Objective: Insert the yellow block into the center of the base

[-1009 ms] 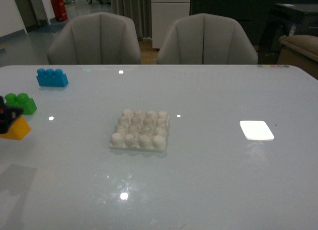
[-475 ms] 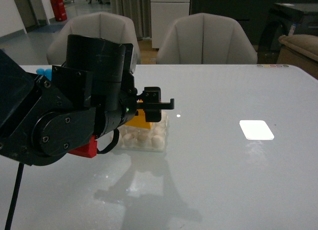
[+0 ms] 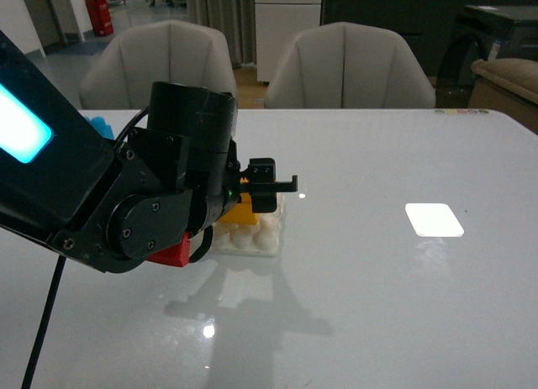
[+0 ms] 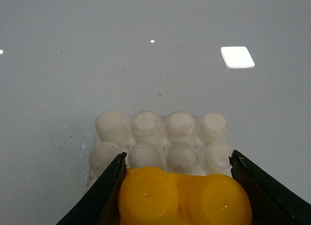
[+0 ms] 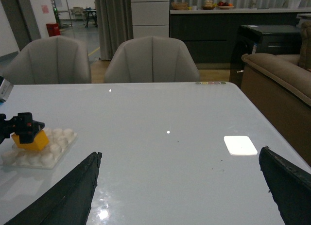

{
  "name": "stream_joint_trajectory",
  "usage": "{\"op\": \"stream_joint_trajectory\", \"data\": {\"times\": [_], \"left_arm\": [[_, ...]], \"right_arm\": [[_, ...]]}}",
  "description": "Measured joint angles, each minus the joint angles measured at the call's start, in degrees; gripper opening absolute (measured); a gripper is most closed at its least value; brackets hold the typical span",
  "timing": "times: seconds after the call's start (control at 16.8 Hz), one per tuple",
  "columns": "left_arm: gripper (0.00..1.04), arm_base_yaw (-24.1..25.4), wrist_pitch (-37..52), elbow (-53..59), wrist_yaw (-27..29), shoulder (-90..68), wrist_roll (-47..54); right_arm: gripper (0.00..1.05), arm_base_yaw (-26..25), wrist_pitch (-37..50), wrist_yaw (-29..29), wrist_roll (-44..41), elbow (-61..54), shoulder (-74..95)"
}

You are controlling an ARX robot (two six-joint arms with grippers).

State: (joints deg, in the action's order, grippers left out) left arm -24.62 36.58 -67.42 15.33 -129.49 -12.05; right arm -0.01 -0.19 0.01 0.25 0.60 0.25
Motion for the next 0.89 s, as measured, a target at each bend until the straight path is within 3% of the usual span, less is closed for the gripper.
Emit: {"op": "stream_joint_trajectory", "data": {"times": [0.42,0.89], "left_arm": [[0.59,0.0,1.2,-2.0,1.9,-3.1,1.0],[0.59,0.7,-2.2,-3.3,0.1,-4.4,0.0]], "right_arm": [[0.98,0.0,0.0,0.0,0.0,0.0,0.0],[0.98,0.0,0.0,0.0,0.0,0.0,0.0]]}}
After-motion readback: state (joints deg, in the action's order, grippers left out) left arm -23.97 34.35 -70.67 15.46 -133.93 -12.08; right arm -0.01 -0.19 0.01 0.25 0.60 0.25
